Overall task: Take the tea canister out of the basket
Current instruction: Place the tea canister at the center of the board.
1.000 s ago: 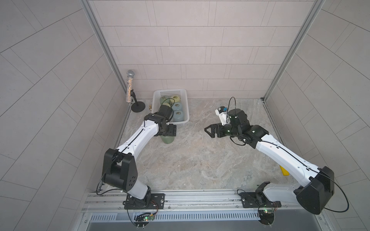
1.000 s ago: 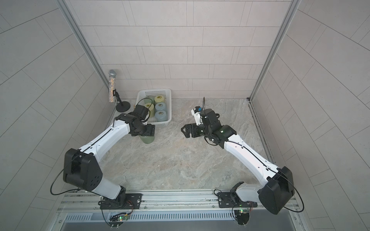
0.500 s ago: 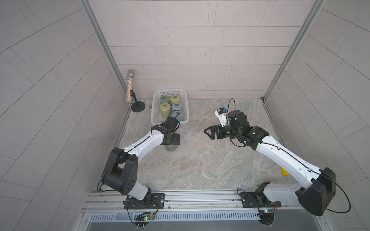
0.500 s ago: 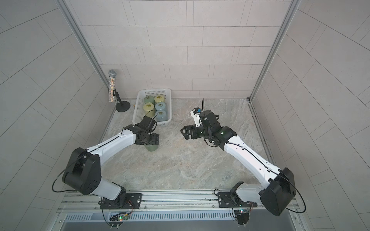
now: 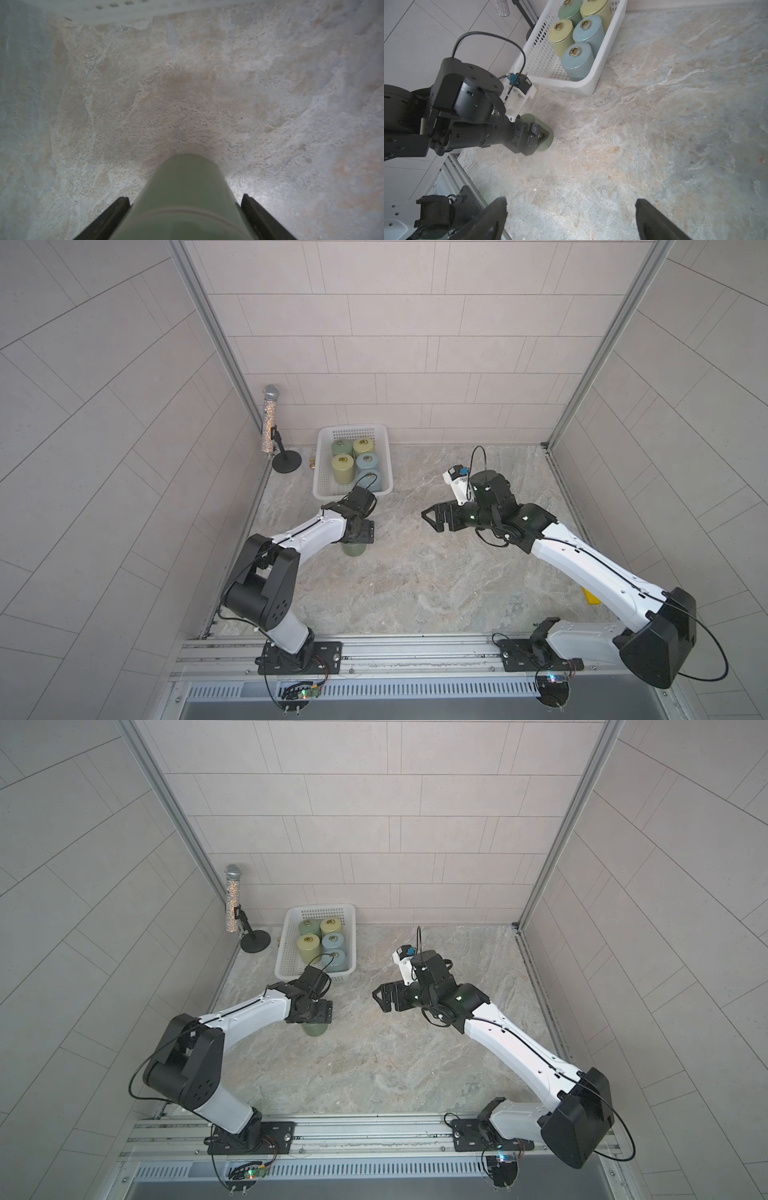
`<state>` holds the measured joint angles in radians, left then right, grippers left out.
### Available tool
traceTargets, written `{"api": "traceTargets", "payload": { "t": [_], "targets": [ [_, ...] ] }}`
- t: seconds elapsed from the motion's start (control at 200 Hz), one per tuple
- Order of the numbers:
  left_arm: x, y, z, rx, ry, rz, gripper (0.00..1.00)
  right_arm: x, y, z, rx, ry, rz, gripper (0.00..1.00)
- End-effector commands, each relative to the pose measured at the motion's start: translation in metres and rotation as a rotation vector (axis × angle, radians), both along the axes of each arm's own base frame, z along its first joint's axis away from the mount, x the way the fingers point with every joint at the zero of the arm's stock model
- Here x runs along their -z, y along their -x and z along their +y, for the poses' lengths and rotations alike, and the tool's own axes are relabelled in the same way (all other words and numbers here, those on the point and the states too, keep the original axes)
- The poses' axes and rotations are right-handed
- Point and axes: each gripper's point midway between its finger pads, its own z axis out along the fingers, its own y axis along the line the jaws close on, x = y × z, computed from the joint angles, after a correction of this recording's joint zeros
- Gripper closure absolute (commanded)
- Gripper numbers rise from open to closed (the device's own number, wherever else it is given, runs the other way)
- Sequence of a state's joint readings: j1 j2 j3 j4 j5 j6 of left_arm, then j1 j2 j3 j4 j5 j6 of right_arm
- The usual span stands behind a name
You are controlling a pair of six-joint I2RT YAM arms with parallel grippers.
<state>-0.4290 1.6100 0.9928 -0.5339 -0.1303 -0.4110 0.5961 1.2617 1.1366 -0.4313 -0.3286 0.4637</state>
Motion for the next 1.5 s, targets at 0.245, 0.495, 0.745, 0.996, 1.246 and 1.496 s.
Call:
{"api": "traceTargets", "payload": {
  "t": [0.245, 0.495, 0.745, 0.996, 1.246, 1.496],
  "targets": [
    [-0.03, 0.0, -0.001, 0.0, 0.02, -0.06, 0.0, 0.004, 0.007, 0.005, -0.029, 0.023, -0.011, 0.0],
    [-0.068, 0.005, 0.001, 0.005, 0.036, -0.088, 0.0, 0.002, 0.005, 0.013, -0.04, 0.038, -0.03, 0.0],
    [-0.105, -0.009, 0.007, -0.026, 0.008, -0.136, 0.0, -0.004, 0.001, 0.02, -0.043, 0.053, -0.055, 0.0],
    [-0.122, -0.046, 0.009, -0.042, 0.016, -0.153, 0.0, -0.003, -0.004, 0.019, -0.023, 0.079, -0.056, 0.0],
    [-0.124, -0.091, 0.074, -0.21, 0.039, -0.131, 0.02, -0.003, -0.02, 0.02, 0.029, 0.126, -0.031, 0.0],
    [-0.1, -0.144, 0.132, -0.316, 0.087, -0.068, 0.21, -0.006, -0.018, 0.023, 0.009, 0.126, -0.023, 0.0]
  ]
}}
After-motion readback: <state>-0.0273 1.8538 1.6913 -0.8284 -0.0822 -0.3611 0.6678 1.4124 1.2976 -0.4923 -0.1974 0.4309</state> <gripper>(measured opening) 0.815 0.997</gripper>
